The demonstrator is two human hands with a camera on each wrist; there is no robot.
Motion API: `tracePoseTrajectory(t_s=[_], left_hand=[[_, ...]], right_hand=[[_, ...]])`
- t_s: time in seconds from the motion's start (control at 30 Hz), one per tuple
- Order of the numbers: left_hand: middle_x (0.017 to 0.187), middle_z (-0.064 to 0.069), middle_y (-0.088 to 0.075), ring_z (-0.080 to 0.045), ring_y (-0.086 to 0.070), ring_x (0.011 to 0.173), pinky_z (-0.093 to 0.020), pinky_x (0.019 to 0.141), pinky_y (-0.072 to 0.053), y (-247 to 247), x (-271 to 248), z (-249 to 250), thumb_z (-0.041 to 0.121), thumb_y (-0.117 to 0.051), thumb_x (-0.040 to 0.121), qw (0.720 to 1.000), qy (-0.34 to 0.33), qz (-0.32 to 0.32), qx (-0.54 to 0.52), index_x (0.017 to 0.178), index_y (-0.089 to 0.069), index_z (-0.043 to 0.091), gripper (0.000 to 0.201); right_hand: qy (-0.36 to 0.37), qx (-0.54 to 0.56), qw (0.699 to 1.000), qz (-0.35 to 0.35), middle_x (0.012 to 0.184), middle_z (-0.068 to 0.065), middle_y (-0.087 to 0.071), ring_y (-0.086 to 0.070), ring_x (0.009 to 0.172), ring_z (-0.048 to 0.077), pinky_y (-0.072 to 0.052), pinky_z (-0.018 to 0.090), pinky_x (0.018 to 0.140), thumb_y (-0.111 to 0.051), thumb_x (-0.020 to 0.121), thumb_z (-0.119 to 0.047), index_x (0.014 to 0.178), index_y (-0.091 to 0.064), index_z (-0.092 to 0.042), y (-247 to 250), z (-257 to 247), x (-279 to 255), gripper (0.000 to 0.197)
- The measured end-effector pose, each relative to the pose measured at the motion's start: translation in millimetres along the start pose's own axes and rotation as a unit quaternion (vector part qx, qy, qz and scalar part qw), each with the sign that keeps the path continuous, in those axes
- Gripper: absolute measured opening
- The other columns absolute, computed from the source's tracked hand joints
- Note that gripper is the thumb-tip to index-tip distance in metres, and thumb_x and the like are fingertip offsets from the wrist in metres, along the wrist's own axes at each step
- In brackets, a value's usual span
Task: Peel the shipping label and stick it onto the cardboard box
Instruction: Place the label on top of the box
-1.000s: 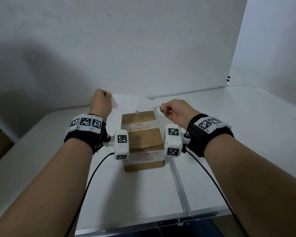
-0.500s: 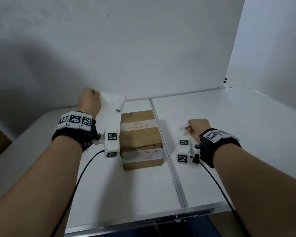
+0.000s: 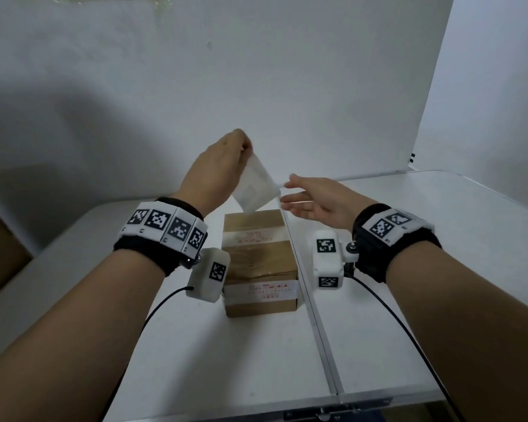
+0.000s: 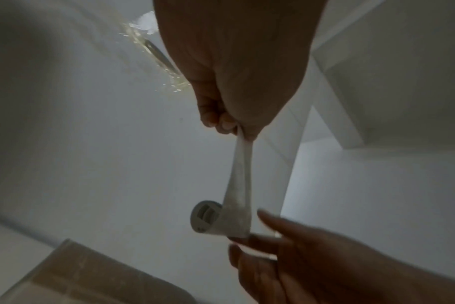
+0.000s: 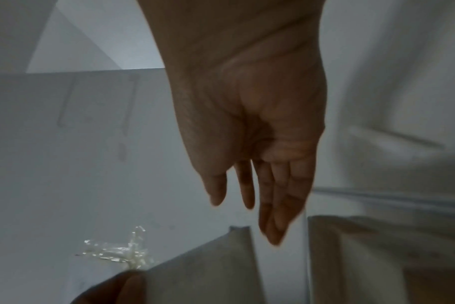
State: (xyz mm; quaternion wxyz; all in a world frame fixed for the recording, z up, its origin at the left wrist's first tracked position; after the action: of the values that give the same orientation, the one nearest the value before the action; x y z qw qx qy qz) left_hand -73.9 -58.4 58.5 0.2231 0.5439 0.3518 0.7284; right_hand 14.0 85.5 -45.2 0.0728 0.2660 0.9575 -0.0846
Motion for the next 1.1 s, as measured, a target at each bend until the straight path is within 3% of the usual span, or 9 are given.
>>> tracePoseTrajectory(t_s=[0.1, 0.17, 0.33, 0.47, 0.63, 0.77, 0.83, 1.0, 1.1], left_hand=[[0.102, -0.005, -0.058, -0.027, -0.056, 0.079, -0.042, 0.066, -0.048, -2, -2, 19, 0.027, -0.033, 0.100, 0.996, -0.062, -0.039, 0.042, 0.103, -0.046, 0.012, 0.020], [0.102, -0.002, -0.057, -0.028, -0.057, 0.077, -0.042, 0.064, -0.049, -1, -5, 24, 0.030, -0.033, 0.100, 0.994, -0.081, -0.043, 0.060, 0.102, -0.046, 0.015, 0.021], [0.104, 0.001, -0.058, -0.026, -0.057, 0.077, -0.042, 0.061, -0.049, 2, -18, 22, 0.032, -0.034, 0.099, 0.991, -0.110, -0.043, 0.065, 0.104, -0.046, 0.019, 0.018], [0.105, 0.003, -0.062, -0.021, -0.060, 0.080, -0.040, 0.065, -0.051, 4, -26, 30, 0.036, -0.036, 0.098, 0.990, -0.122, -0.045, 0.048, 0.112, -0.052, 0.020, 0.027], [0.082, 0.001, -0.062, -0.018, -0.054, 0.063, -0.036, 0.055, -0.049, 8, -42, 38, 0.045, -0.045, 0.093, 0.985, -0.165, -0.027, 0.040, 0.089, -0.066, 0.015, 0.036], [0.077, 0.006, -0.063, -0.012, -0.051, 0.063, -0.029, 0.051, -0.040, 4, -55, 40, 0.052, -0.050, 0.089, 0.981, -0.176, -0.059, 0.062, 0.080, -0.068, 0.023, 0.036], [0.077, 0.007, -0.066, -0.013, -0.053, 0.068, -0.031, 0.056, -0.042, 2, -61, 40, 0.052, -0.051, 0.087, 0.978, -0.187, -0.069, 0.064, 0.079, -0.069, 0.023, 0.034], [0.081, 0.013, -0.068, -0.012, -0.056, 0.082, -0.035, 0.063, -0.050, -4, -72, 24, 0.048, -0.057, 0.085, 0.988, -0.125, -0.088, 0.005, 0.082, -0.068, 0.029, 0.022], [0.079, 0.013, -0.067, -0.010, -0.056, 0.078, -0.041, 0.060, -0.051, -7, -76, 19, 0.048, -0.058, 0.085, 0.993, -0.088, -0.081, 0.006, 0.084, -0.068, 0.032, 0.019]], right_hand=[[-0.028, 0.006, 0.995, -0.091, 0.100, 0.015, -0.068, -0.067, 0.094, 0.028, -0.055, 0.033, 0.093, -0.057, 0.093, -0.041, 0.116, -0.057, -0.007, -26, -3, -5, 0.041], [-0.038, 0.017, 0.993, -0.112, 0.100, 0.016, -0.066, -0.067, 0.091, 0.026, -0.058, 0.029, 0.085, -0.061, 0.092, -0.035, 0.115, -0.061, -0.005, -32, -1, -8, 0.038], [-0.081, 0.088, 0.985, -0.121, 0.101, 0.020, -0.067, -0.068, 0.090, 0.027, -0.058, 0.031, 0.083, -0.063, 0.090, -0.007, 0.111, -0.063, 0.003, -32, 13, -9, 0.024], [-0.045, 0.082, 0.991, -0.097, 0.102, 0.020, -0.065, -0.067, 0.091, 0.027, -0.060, 0.029, 0.079, -0.052, 0.090, 0.012, 0.107, -0.060, 0.009, -33, 14, -4, 0.020], [0.010, 0.046, 0.998, -0.047, 0.105, 0.021, -0.064, -0.069, 0.085, 0.024, -0.061, 0.025, 0.074, -0.054, 0.090, 0.011, 0.125, -0.051, 0.005, -28, 11, 5, 0.036], [0.061, -0.002, 0.998, -0.021, 0.086, 0.014, -0.063, -0.070, 0.066, 0.014, -0.060, 0.019, 0.061, -0.054, 0.091, 0.010, 0.094, -0.056, -0.005, -25, 6, 5, 0.016], [0.077, -0.004, 0.997, -0.031, 0.088, 0.012, -0.065, -0.070, 0.072, 0.016, -0.061, 0.020, 0.066, -0.051, 0.092, 0.010, 0.082, -0.057, -0.006, -25, 4, 7, 0.020], [0.066, -0.031, 0.996, -0.048, 0.099, 0.013, -0.066, -0.067, 0.091, 0.019, -0.059, 0.023, 0.082, -0.047, 0.093, 0.011, 0.087, -0.066, 0.000, -25, 8, 8, 0.022], [0.058, -0.035, 0.996, -0.055, 0.099, 0.010, -0.066, -0.067, 0.089, 0.018, -0.059, 0.021, 0.081, -0.053, 0.091, 0.011, 0.091, -0.064, -0.001, -25, 10, 6, 0.017]])
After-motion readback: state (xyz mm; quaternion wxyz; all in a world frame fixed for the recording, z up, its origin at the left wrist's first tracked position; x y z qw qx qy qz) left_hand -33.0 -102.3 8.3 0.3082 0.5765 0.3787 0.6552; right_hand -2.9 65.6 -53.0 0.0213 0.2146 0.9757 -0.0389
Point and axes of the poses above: each hand's wrist, its own x-axis towards the middle knuckle, its own y-axis out of the back of the hand, z = x × y, the point moved 7 cm from there along x, towards the middle knuckle
